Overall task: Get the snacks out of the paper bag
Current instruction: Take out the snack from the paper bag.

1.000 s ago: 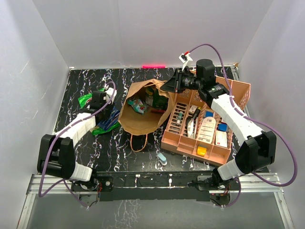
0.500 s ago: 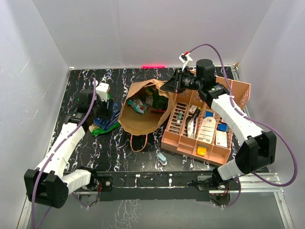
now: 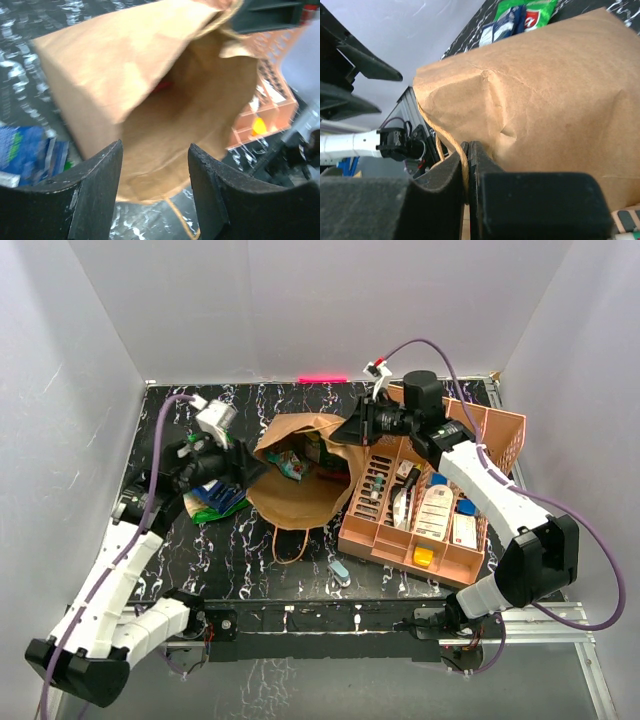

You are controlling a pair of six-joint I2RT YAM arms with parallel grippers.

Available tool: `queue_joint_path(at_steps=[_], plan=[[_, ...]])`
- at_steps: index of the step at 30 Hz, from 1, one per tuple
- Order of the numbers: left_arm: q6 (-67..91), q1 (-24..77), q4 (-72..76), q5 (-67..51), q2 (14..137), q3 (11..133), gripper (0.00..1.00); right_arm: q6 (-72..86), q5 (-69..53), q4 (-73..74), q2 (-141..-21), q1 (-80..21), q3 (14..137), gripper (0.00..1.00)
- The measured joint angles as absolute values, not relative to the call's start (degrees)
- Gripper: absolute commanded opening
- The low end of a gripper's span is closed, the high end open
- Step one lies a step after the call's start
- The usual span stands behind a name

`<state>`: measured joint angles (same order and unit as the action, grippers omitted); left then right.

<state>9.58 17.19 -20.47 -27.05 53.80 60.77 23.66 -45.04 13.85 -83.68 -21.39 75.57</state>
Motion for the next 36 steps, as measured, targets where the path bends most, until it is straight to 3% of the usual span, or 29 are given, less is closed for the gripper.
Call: queue_joint_path(at_steps=[7,11,14,23,33,36], plan=[[1.3,42.1,-20.6,-21.4,55.2,60.8,0.49,22.3,-45.9,15.5,-83.5,-25.2,74.1,0.07],[-7.9,55.3,-20.7,-9.5,60.0,59.4,0.48,21.7,-45.5,15.7,-83.2,-25.1,74.1,0.07],[-14.1,59.8,-18.4,-2.3,62.3,54.3,0.48,21.3,-45.1,15.9,-83.1,-25.1,74.1,0.07],[-31.1,60.0,-1.4,9.0,63.5,39.9,0.46,20.9,-43.7,16.6,-83.1,-25.1,74.1,0.07],[-38.0,48.8,10.6,7.5,76.3,40.1,0.43,20.4,-43.0,17.9,-83.1,-25.1,74.5,0.07],[-38.6,47.6,12.7,6.7,79.9,40.9,0.47,20.2,-42.8,18.1,-83.0,-25.1,74.5,0.07]])
